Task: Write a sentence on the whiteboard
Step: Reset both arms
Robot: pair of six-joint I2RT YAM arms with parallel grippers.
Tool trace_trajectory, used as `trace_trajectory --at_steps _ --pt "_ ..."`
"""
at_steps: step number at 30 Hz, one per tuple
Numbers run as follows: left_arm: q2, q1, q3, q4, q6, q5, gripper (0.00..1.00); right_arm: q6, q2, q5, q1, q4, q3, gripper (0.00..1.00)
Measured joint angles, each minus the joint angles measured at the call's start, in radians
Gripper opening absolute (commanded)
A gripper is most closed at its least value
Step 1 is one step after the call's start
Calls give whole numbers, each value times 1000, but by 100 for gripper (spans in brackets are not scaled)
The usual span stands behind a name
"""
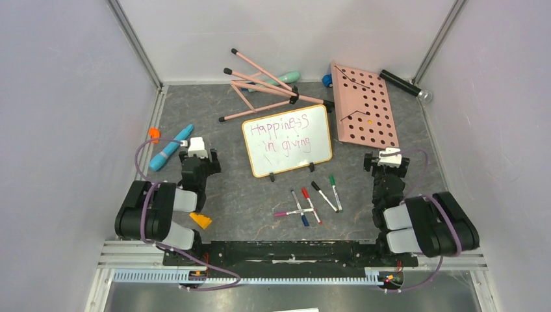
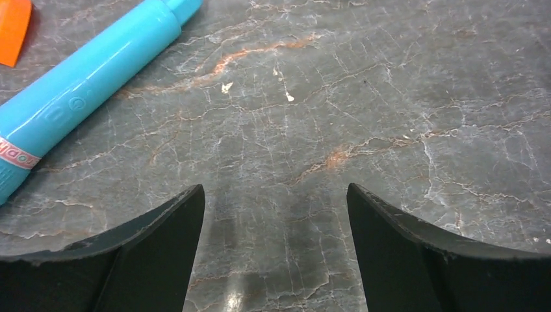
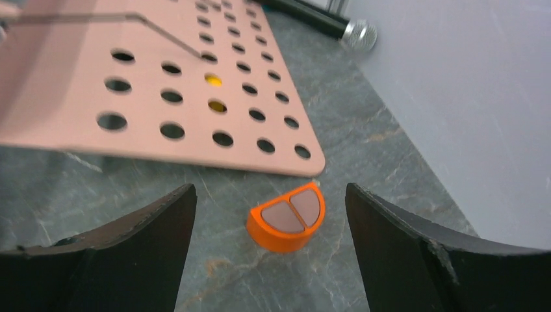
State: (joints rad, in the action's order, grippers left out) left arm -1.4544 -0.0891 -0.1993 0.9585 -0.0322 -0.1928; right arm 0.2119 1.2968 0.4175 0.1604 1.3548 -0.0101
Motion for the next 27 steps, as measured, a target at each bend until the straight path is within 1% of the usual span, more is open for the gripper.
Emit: trace_trajectory --at_steps 2,3,4,5,6,7,10,27 --pt "-19 9 -22 -14 0 14 86 -4 79 -19 -13 27 1 85" --pt "-21 11 -34 -12 0 18 86 -6 83 -31 -18 9 1 94" --pt "-21 13 -45 -5 0 21 86 -8 83 -45 -21 20 1 98" --pt "-20 15 -56 0 0 23 86 -6 84 -63 -23 36 1 98" --pt "-20 15 -63 5 0 27 96 -6 84 -77 -24 45 1 98" --pt "-20 16 -66 11 0 34 100 -1 84 -94 -24 47 1 98" --pt "-20 16 -67 16 1 47 100 -2 85 -119 -26 42 1 98" --pt "-20 16 -67 16 1 65 100 -2 85 -119 -27 40 1 98"
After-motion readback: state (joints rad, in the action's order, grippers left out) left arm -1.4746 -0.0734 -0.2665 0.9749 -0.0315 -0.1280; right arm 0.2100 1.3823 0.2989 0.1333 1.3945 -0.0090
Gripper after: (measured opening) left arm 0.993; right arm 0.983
